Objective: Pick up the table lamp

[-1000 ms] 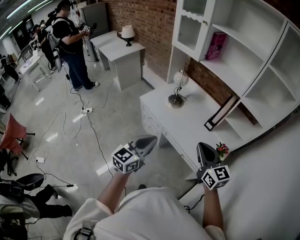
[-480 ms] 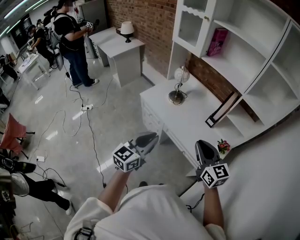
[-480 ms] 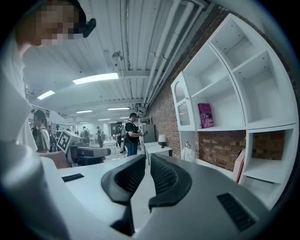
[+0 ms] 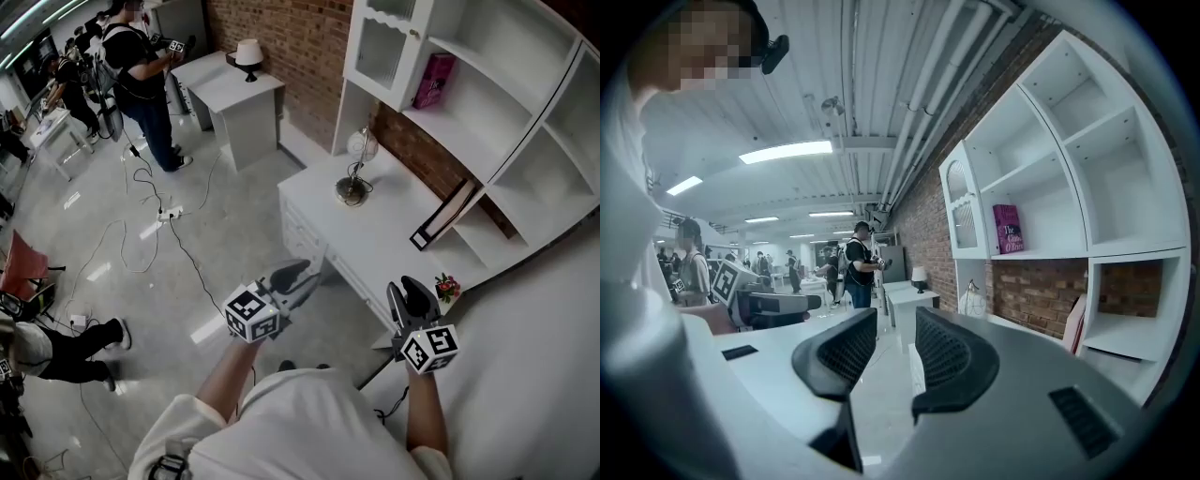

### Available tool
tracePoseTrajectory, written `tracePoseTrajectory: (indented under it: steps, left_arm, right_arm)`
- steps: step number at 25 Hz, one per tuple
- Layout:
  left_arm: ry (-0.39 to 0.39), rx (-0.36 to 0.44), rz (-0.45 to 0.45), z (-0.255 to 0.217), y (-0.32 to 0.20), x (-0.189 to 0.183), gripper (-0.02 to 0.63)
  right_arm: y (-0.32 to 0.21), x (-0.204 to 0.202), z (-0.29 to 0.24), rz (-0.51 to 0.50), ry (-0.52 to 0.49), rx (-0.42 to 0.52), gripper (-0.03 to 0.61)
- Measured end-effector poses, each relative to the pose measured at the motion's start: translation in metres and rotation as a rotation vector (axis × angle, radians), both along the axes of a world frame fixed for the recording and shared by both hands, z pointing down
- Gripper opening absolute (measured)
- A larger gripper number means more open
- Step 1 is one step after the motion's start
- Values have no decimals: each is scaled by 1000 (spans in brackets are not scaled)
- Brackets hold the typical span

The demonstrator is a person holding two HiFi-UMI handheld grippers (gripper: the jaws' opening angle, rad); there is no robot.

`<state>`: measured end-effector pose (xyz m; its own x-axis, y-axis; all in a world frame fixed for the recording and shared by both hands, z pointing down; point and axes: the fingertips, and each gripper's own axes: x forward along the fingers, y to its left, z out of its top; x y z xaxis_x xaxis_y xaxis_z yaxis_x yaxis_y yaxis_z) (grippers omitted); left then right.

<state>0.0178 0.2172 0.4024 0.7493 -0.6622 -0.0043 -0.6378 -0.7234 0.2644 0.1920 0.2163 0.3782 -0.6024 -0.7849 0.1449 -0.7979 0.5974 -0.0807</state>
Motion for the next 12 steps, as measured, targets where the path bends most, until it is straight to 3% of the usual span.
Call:
tracePoseTrajectory:
  steps: [12]
  left_arm:
    - [12,-20,21,12,3,-28,179]
  right_arm:
    - [9,-26,9,34,21,-8,154]
